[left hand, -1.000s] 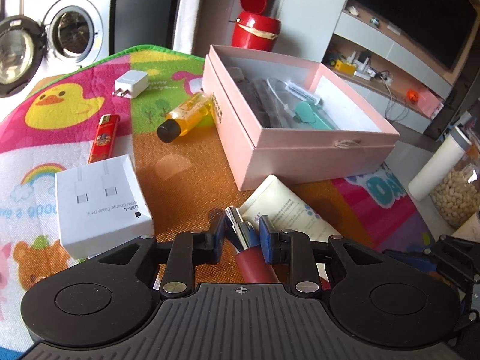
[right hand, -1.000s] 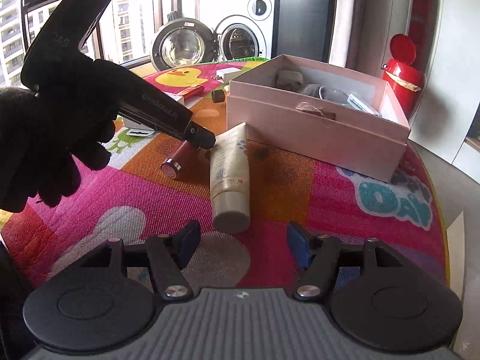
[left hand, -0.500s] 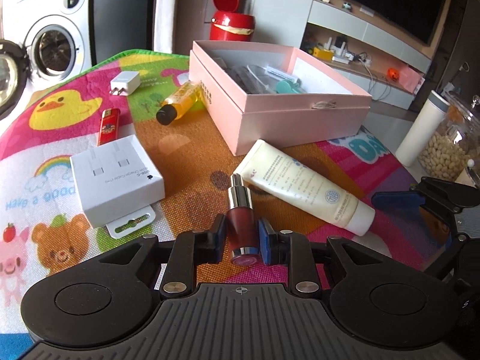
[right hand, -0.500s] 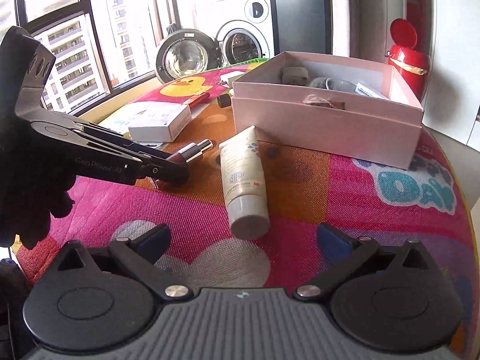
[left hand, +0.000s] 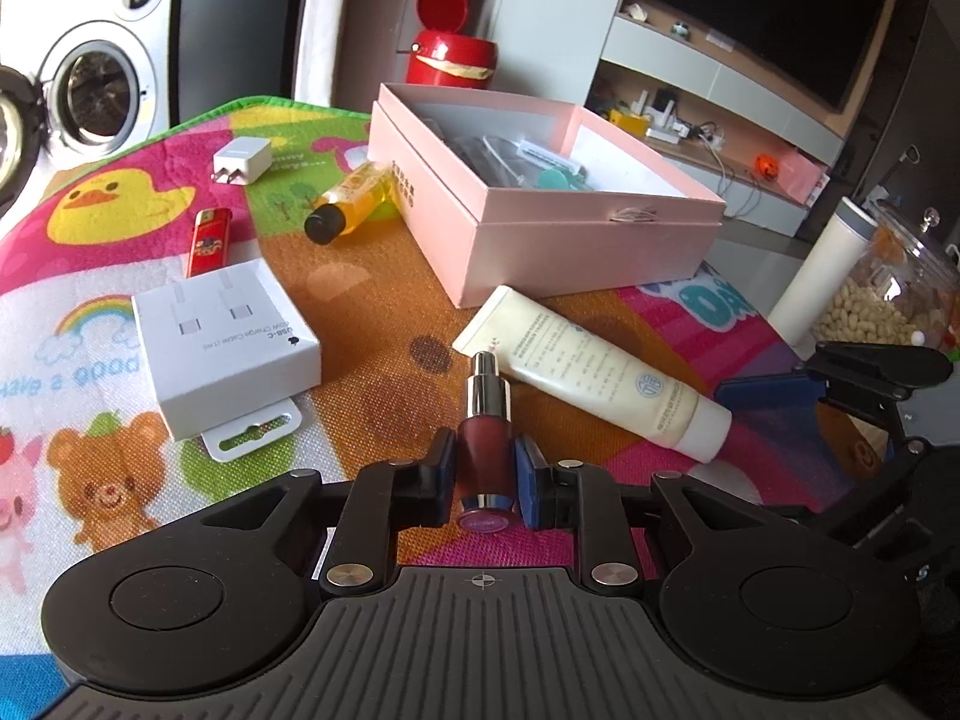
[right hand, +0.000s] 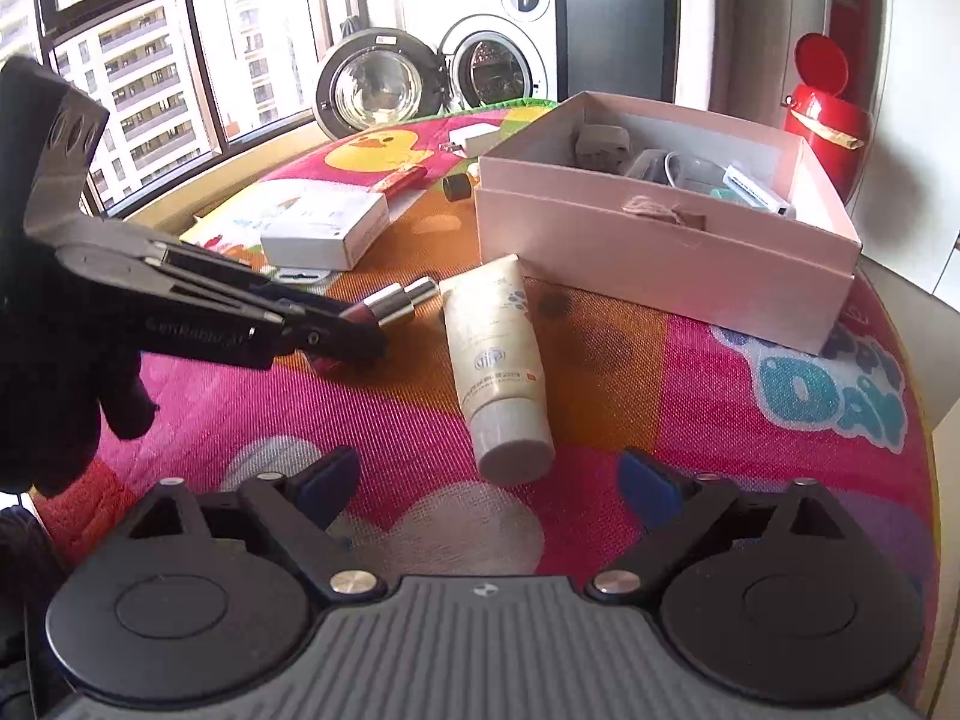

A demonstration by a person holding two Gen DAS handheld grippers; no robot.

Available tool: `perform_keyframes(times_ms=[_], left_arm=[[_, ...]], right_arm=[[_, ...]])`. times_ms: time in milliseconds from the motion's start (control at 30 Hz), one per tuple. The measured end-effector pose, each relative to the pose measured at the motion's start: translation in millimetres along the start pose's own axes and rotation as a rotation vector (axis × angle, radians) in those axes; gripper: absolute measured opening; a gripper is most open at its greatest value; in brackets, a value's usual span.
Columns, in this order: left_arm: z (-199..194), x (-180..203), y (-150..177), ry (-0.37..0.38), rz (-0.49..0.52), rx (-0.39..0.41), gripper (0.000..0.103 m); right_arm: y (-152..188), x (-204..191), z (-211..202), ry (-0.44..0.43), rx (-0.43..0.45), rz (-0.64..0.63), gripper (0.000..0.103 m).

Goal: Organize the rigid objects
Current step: 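Carry the lipstick and white tube toward the pink box with both grippers, then lower the lipstick and tube into the pink box and open both grippers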

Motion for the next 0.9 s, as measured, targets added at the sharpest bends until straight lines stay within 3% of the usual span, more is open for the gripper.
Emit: perform_keyframes(times_ms=[167, 300, 367, 533, 700, 900], left_arm=[[-6.0, -6.1, 4.4, 0.033, -0.050, 0.010, 0.024], [-7.2, 0.1, 5.9, 0.012, -0.013, 0.016, 0.024], [-9.8, 2.4, 8.8, 0.017, -0.001, 0.009, 0.024], [-23.1, 13.8, 27.7, 0.055, 0.080, -0.015, 0.024], [-36.6, 32.0, 37.1, 0.093, 0.154, -0.005, 0.024], [-64.5, 62.8, -10.6, 0.142, 0.212, 0.147, 0.024]], right_arm=[[-26.9, -1.1, 12.2, 0.081, 0.046, -0.069, 0.079], [-41.2, 2.9, 38.0, 0.059, -0.017, -0.071, 0.052], [-42.2, 4.5, 45.5, 0.043, -0.060, -0.054, 0.047], [-29.2, -1.9, 14.3, 0.016, -0.098, -0.074, 0.025], [-16.2, 0.2, -50.9, 0.036, -0.030, -0.069, 0.023], [-27.2, 19.8, -117.2, 0.134, 0.125, -0.017, 0.022]])
Point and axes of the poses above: each gripper's, at about its wrist camera, not at the fingertips, and z roughly the way its jaws point, x to its right, y to its underside, the point moved 4 cm from there along z, roughly the way its jaws point, and after that the axes turned 9 degrees about -z, right-handed, at the moved point
